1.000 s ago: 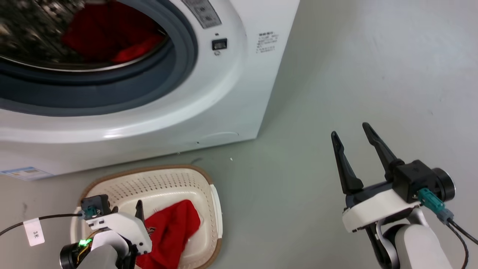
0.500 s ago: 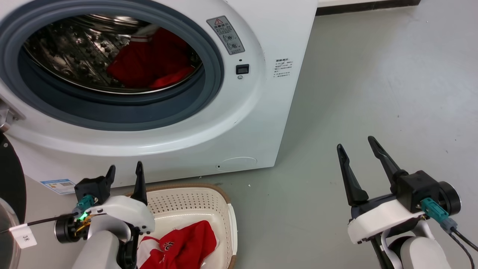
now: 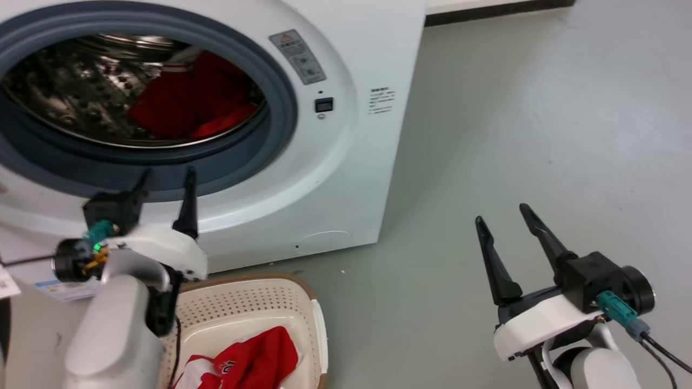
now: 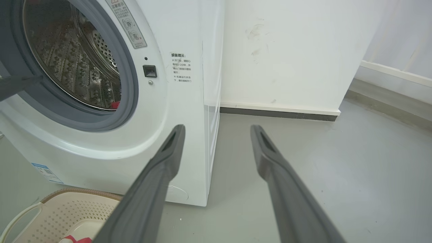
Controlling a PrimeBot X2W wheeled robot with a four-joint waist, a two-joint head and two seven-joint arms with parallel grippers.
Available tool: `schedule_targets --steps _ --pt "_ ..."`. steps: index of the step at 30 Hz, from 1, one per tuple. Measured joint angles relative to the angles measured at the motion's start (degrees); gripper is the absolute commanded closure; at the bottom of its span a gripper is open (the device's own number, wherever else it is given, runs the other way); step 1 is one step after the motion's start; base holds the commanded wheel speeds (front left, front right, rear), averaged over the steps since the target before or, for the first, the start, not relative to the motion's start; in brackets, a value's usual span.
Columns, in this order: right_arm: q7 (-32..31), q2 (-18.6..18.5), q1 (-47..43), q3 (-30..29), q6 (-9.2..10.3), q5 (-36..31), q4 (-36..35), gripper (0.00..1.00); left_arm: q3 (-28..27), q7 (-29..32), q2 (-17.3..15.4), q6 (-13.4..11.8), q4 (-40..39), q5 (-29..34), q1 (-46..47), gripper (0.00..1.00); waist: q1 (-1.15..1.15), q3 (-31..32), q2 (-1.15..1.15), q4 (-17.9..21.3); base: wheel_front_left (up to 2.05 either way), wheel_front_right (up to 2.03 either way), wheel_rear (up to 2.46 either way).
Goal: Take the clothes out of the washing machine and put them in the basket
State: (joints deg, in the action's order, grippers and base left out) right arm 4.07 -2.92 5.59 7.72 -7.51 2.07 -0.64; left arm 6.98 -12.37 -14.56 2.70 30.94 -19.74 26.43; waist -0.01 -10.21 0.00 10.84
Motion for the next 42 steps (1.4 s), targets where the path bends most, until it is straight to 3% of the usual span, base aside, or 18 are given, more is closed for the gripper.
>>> schedule_targets --steps 9,19,27,42 --pt "1.1 0.0 0.1 2.6 0.00 2.2 1.1 0.00 -2.0 4.2 -6.3 1.6 8.2 -1.5 9.2 0.00 0.01 -2.6 0.00 6.4 0.00 0.00 0.00" --pt "4.4 0.0 2.5 3.1 0.00 4.7 1.9 0.00 -2.3 11.7 -14.1 2.3 12.8 -1.3 20.8 0.00 0.01 -10.6 0.00 11.3 0.00 0.00 0.00" --pt "7.7 0.0 5.4 5.2 0.00 8.0 4.8 0.00 0.4 21.0 -21.0 3.0 13.3 1.9 32.0 0.00 0.02 -18.6 0.00 15.0 0.00 0.00 0.00" --pt "10.6 0.0 8.9 8.8 -0.01 12.3 8.7 0.00 1.9 41.1 -27.5 3.8 14.8 1.3 48.5 0.00 0.02 -28.2 0.00 21.4 0.00 0.00 0.00"
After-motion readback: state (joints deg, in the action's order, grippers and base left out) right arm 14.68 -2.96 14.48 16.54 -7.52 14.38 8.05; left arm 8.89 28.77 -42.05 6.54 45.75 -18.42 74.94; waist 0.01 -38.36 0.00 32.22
